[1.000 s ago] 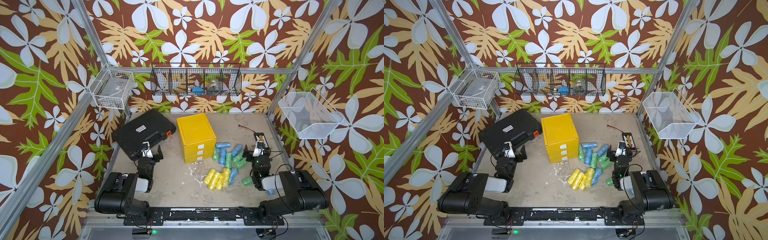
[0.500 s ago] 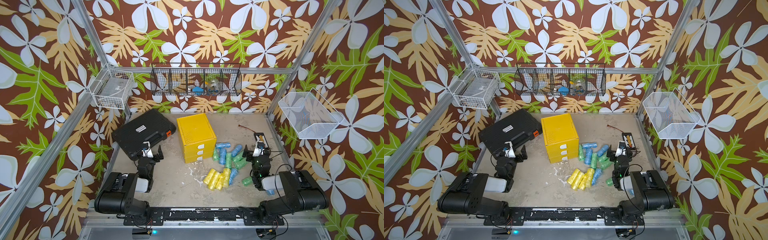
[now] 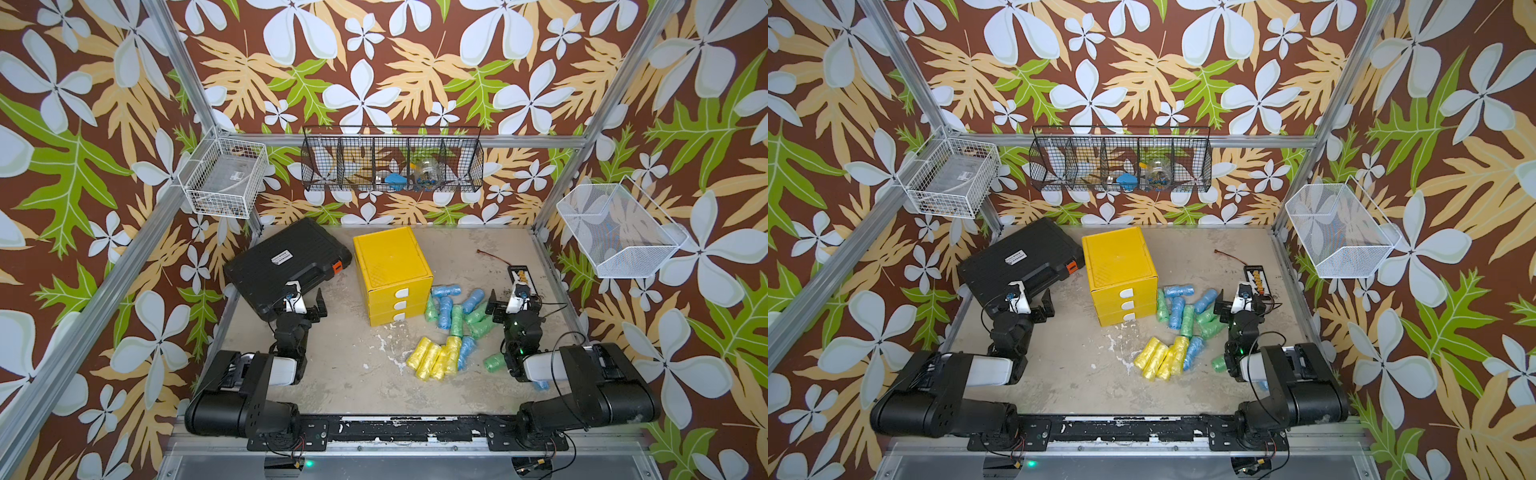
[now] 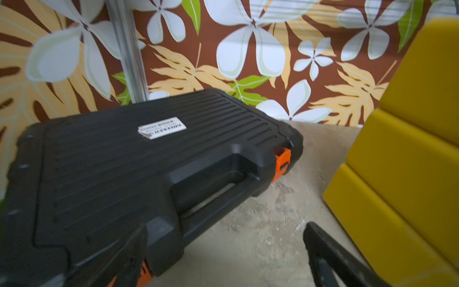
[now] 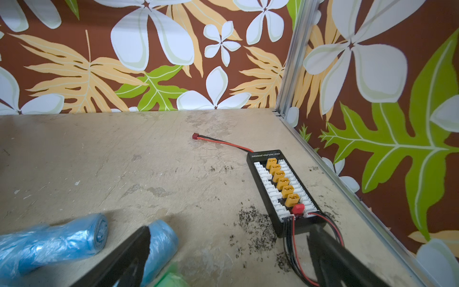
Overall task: Sort the rolls of trash bags by color and place them into the drawer
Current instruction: Adjust the storage box at the center of the board.
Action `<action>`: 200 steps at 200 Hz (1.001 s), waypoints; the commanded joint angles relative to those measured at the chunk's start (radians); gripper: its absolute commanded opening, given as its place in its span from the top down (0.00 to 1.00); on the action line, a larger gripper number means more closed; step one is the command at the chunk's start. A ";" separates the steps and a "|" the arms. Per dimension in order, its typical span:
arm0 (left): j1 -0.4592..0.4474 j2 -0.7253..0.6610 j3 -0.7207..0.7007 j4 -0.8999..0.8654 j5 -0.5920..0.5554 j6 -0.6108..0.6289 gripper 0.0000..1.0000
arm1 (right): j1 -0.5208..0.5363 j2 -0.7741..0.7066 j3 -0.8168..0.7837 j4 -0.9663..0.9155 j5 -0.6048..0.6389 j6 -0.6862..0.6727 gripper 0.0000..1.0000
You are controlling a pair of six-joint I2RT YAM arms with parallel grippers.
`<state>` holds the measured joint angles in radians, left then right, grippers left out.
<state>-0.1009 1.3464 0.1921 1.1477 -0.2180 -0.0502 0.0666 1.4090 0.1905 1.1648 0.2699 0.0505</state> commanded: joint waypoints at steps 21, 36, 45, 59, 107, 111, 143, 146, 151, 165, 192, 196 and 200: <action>-0.029 -0.266 0.178 -0.495 -0.286 -0.241 0.00 | 0.003 -0.288 0.252 -0.678 0.148 0.398 0.00; -0.028 -0.343 0.236 -0.652 -0.213 -0.405 0.01 | -0.020 -0.333 0.303 -0.804 -0.029 0.533 0.01; -0.028 -0.381 0.250 -0.690 -0.058 -0.463 0.14 | -0.025 -0.326 0.321 -0.788 -0.226 0.525 0.13; -0.031 -0.402 0.228 -0.653 0.231 -0.543 0.36 | -0.005 -0.269 0.383 -0.805 -0.438 0.549 0.30; -0.105 -0.282 0.194 -0.704 0.568 -0.640 0.66 | 0.136 0.091 0.677 -0.898 -0.651 0.555 0.37; -0.113 -0.282 0.186 -0.700 0.566 -0.641 0.66 | 0.142 0.115 0.696 -0.895 -0.658 0.558 0.37; -0.140 -0.278 0.153 -0.664 0.595 -0.661 0.70 | 0.170 0.332 0.872 -0.883 -0.764 0.589 0.38; -0.141 -0.277 0.153 -0.664 0.599 -0.663 0.71 | 0.172 0.355 0.894 -0.892 -0.770 0.587 0.38; -0.143 -0.276 0.153 -0.664 0.605 -0.667 0.72 | 0.180 0.387 0.928 -0.902 -0.781 0.580 0.38; -0.157 -0.273 0.145 -0.650 0.612 -0.681 0.73 | 0.201 0.472 1.022 -0.930 -0.804 0.565 0.39; -0.202 -0.263 0.139 -0.632 0.604 -0.677 0.73 | 0.245 0.605 1.180 -0.972 -0.852 0.543 0.39; -0.206 -0.258 0.139 -0.627 0.604 -0.677 0.73 | 0.251 0.623 1.201 -0.976 -0.857 0.541 0.39; -0.210 -0.254 0.139 -0.622 0.608 -0.676 0.73 | 0.257 0.639 1.220 -0.981 -0.857 0.540 0.39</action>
<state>-0.2890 1.0779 0.3325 0.4816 0.3683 -0.7269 0.2974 1.9774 1.3205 0.2241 -0.5140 0.6151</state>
